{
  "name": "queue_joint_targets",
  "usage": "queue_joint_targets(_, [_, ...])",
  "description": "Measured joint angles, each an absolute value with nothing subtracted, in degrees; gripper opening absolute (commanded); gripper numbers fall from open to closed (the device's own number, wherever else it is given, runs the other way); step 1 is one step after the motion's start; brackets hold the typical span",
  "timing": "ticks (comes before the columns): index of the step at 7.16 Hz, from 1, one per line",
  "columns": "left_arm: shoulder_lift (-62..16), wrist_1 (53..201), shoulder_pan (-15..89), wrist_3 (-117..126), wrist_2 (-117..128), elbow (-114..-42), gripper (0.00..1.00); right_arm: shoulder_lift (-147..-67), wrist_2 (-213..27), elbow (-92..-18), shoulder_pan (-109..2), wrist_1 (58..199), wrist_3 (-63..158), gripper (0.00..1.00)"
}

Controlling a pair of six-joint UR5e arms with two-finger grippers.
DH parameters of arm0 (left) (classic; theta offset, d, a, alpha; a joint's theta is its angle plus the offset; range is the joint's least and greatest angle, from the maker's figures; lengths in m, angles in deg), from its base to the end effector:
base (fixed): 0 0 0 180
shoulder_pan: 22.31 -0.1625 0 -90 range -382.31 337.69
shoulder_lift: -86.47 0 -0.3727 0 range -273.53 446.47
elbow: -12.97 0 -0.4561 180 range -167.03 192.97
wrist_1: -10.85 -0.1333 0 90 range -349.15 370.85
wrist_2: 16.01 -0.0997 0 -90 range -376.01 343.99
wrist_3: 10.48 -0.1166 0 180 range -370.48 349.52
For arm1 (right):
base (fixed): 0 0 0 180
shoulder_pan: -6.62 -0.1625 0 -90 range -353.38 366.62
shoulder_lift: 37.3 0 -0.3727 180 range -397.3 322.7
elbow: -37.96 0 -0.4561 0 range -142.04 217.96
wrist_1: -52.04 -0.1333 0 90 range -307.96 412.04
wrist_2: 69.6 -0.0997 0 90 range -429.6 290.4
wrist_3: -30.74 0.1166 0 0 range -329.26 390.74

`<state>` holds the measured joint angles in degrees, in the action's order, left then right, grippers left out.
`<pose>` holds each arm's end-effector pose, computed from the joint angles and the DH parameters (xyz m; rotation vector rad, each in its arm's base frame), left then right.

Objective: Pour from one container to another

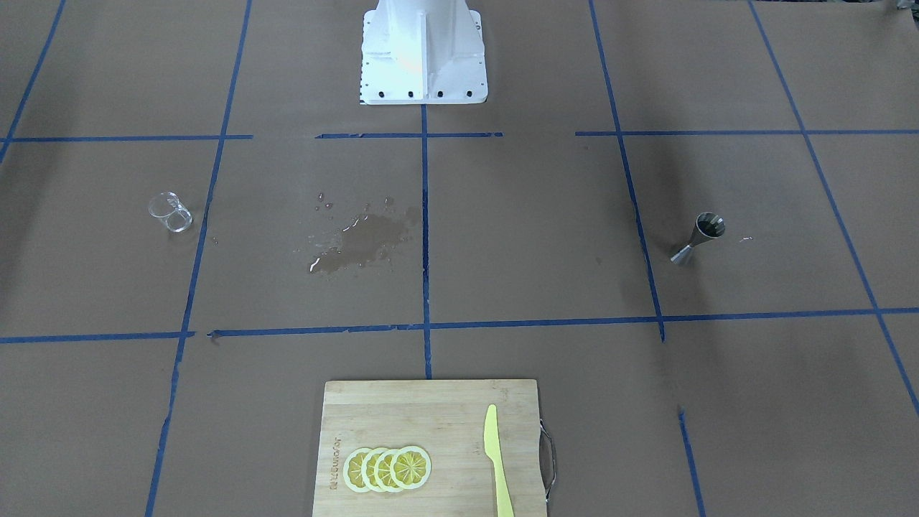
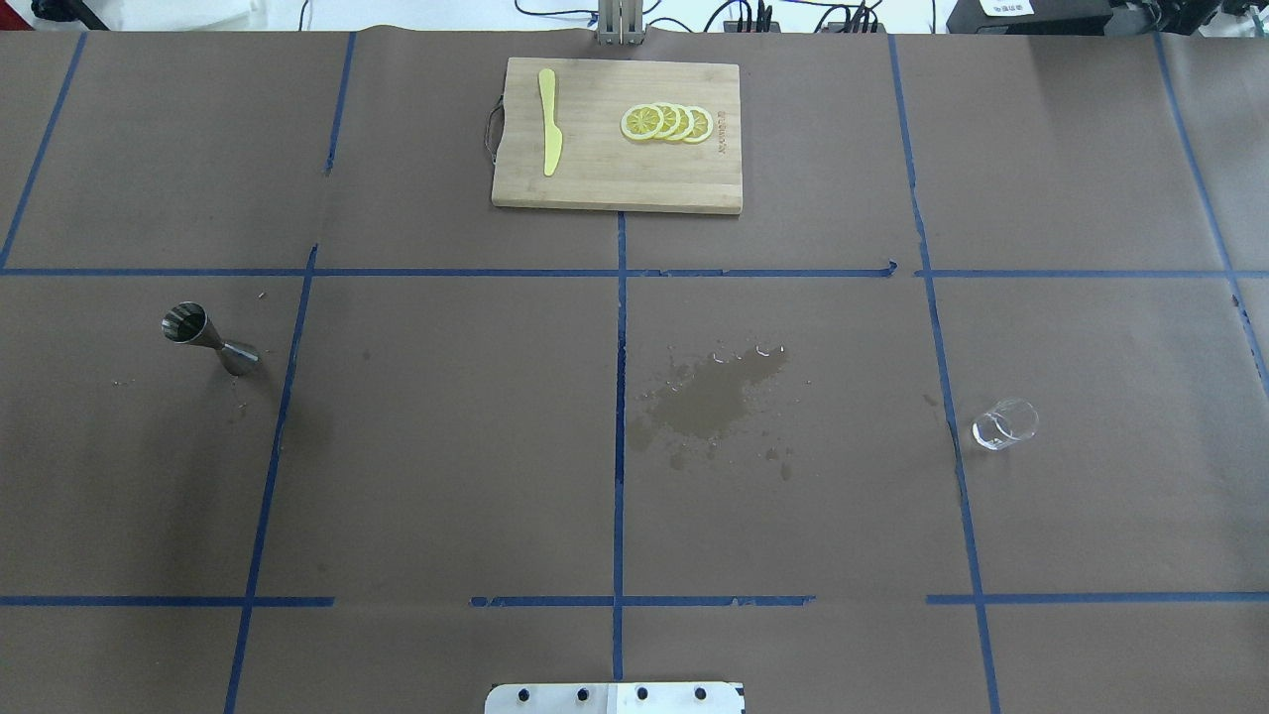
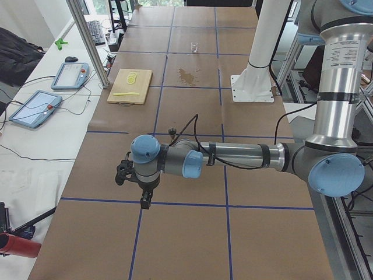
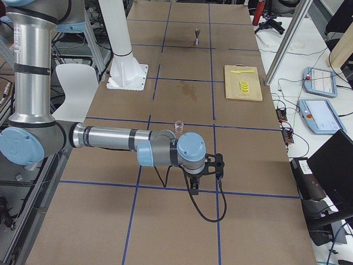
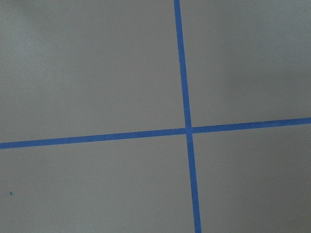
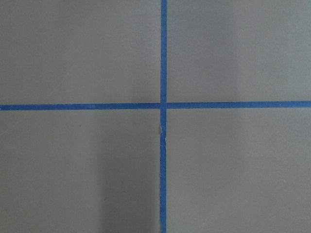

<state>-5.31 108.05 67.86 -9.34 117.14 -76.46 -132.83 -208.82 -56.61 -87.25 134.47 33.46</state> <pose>-0.0553 -0.5785 0.5950 0.1334 0.7528 0.0335 0.0805 -0.5237 0.6053 0.1168 -0.8570 0.0582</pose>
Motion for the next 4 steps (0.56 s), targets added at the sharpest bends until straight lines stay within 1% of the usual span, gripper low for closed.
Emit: queue_joint_targets(4, [-5.3,104.9,67.9,-9.6,117.2,-76.7,1.0,-132.9,-208.8,-56.5,-87.3,134.5,33.5,1.0])
